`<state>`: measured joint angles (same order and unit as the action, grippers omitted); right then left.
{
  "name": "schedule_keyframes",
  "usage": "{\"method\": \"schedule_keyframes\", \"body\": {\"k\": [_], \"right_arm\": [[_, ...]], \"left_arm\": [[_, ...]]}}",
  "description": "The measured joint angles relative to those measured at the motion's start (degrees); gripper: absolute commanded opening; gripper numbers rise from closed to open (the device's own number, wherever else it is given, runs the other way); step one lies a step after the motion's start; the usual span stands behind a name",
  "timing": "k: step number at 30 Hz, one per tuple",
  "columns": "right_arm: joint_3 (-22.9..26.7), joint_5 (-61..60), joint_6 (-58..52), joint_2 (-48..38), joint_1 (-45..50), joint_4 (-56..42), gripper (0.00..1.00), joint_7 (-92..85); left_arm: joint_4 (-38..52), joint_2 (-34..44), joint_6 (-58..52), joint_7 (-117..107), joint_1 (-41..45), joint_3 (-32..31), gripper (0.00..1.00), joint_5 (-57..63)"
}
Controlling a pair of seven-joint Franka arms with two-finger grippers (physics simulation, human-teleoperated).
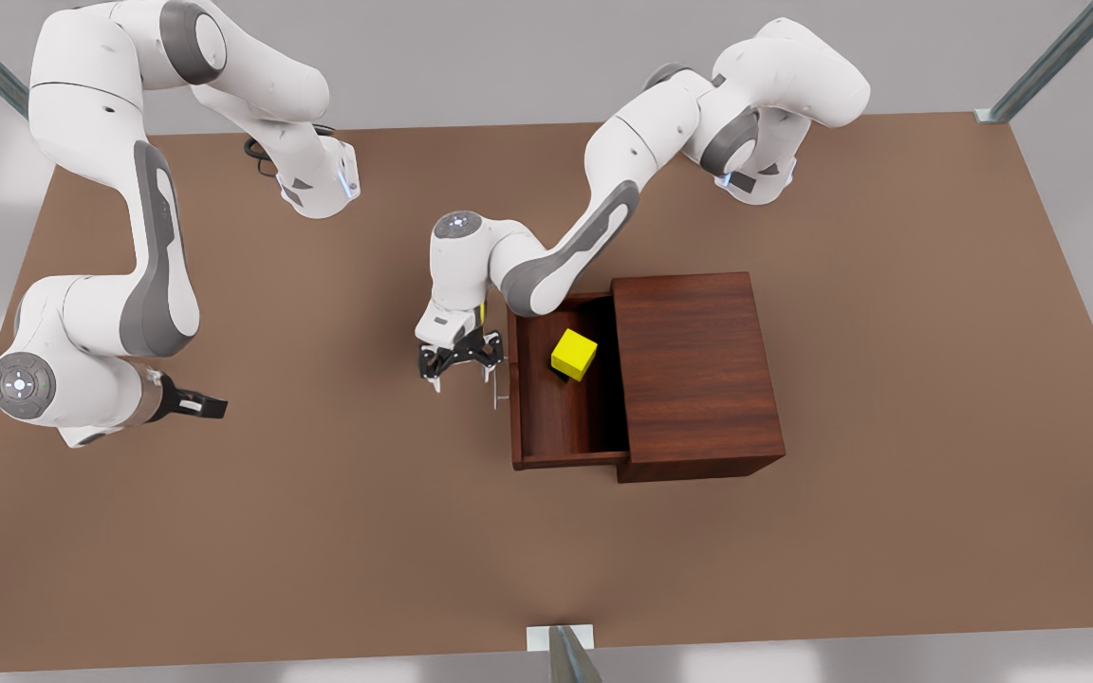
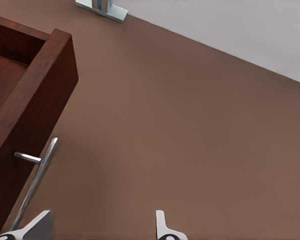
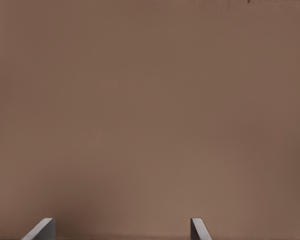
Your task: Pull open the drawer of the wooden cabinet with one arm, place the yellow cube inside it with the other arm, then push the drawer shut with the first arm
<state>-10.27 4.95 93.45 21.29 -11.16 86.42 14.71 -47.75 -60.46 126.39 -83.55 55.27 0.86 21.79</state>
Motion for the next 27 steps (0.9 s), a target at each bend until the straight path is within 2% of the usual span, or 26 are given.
{"method": "schedule_keyframes", "body": {"k": [15, 27], "right_arm": [[0.0, 0.0, 0.0, 0.1, 0.0, 0.0, 1.00, -4.4], [0.0, 0.0, 0.0, 0.1, 0.0, 0.0, 1.00, -6.1]], "left_arm": [[-2.6, 3.1, -4.5, -0.6, -2.8, -0.4, 1.00, -3.6], [-4.5, 4.2, -12.9, 0.5, -3.5, 0.2, 1.00, -3.6]]}}
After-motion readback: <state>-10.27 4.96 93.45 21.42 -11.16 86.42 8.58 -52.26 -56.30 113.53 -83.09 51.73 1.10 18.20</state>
